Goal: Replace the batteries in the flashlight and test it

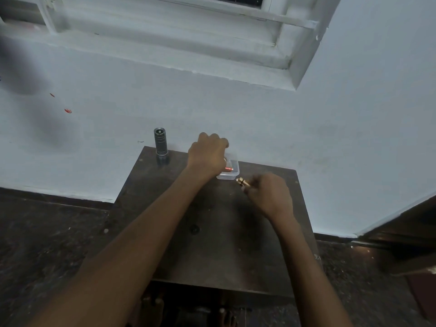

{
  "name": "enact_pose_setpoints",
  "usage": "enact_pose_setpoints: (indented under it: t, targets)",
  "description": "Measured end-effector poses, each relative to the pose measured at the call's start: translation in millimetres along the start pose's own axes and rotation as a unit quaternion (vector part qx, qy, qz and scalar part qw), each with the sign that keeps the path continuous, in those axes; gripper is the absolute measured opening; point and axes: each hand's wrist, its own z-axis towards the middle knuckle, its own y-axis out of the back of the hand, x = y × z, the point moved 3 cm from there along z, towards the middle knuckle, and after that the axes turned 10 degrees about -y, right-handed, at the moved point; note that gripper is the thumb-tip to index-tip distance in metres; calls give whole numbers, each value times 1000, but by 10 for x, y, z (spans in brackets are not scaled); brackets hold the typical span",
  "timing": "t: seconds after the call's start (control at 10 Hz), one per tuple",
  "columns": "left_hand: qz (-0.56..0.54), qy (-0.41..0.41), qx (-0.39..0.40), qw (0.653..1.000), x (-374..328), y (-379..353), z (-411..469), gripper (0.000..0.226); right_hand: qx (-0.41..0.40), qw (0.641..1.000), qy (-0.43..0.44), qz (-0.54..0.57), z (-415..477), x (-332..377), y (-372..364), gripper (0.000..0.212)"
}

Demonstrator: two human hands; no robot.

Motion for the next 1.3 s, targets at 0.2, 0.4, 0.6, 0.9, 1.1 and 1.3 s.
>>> enact_pose_setpoints:
  t: [0.2, 0.4, 0.6, 0.9, 1.1, 1.3]
  targets:
    - [-202, 145, -35, 968, 233, -52, -136, 38, -63, 995, 70, -18, 345, 382, 65, 17]
    - [-239, 186, -19, 953, 187, -105, -209, 20, 8, 984, 56, -170, 664, 601, -201, 24]
    - [-252, 177, -10, 951, 164, -213, -218, 14, 24, 980, 56, -192, 804, 596, -254, 25]
    - [-231, 155, -13, 960, 162, -256, -178, 15, 14, 980, 79, -183, 856, 574, -311, 29]
    - [-185, 147, -18, 971, 169, -263, -190, 19, -5, 982, 83, -168, 831, 546, -287, 25]
    - [-94, 133, -49, 986, 120, -84, -402, 26, -64, 988, 84, -117, 613, 486, -65, 28]
